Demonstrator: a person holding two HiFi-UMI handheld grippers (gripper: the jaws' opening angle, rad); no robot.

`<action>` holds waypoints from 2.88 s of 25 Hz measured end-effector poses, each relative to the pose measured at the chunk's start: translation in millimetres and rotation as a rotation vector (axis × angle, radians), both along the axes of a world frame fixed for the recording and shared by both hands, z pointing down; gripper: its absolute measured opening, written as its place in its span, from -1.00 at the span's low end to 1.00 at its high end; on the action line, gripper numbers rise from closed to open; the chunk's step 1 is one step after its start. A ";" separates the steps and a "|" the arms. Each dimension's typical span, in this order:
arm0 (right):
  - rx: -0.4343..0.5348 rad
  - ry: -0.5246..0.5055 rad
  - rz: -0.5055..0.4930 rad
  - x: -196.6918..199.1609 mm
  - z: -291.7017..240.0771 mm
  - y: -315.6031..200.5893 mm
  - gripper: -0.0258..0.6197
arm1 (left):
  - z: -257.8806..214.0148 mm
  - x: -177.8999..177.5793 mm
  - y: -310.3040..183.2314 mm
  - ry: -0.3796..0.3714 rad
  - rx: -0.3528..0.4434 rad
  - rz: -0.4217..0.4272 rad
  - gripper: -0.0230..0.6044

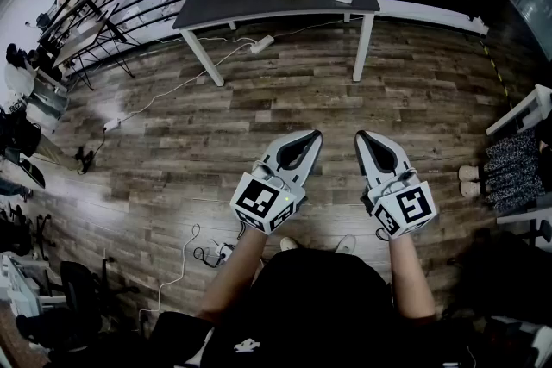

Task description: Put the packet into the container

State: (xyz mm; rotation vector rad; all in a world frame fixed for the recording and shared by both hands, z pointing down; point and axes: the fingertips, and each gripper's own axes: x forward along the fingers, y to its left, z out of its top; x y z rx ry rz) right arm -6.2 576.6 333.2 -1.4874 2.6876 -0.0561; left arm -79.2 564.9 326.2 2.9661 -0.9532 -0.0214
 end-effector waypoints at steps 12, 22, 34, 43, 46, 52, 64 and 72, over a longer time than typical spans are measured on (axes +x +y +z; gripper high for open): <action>-0.007 -0.040 0.008 3.6 2.0 -5.9 -0.91 | 2.9 1.3 -5.3 -0.002 0.000 -0.003 -0.94; -0.007 -0.029 -0.014 8.7 2.3 0.0 -0.91 | 4.7 11.7 0.0 0.003 -0.005 -0.011 -0.94; -0.021 -0.005 -0.069 61.9 13.7 9.5 -0.91 | 15.1 70.6 12.5 -0.003 -0.016 -0.053 -0.94; -0.048 -0.025 -0.079 102.1 26.9 9.4 -0.91 | 20.4 110.0 18.3 -0.020 -0.030 -0.053 -0.94; -0.054 -0.030 -0.082 102.6 31.4 2.0 -0.91 | 24.0 109.0 11.9 -0.026 -0.034 -0.060 -0.94; -0.052 -0.026 -0.086 97.9 34.4 -21.7 -0.91 | 30.0 107.2 -12.2 -0.018 -0.039 -0.054 -0.94; -0.055 -0.021 -0.117 49.1 34.2 -138.6 -0.91 | 30.3 65.0 -128.2 0.001 -0.048 -0.061 -0.94; -0.041 -0.007 -0.117 9.0 23.0 -214.5 -0.91 | 22.6 23.5 -205.8 0.005 -0.042 -0.069 -0.94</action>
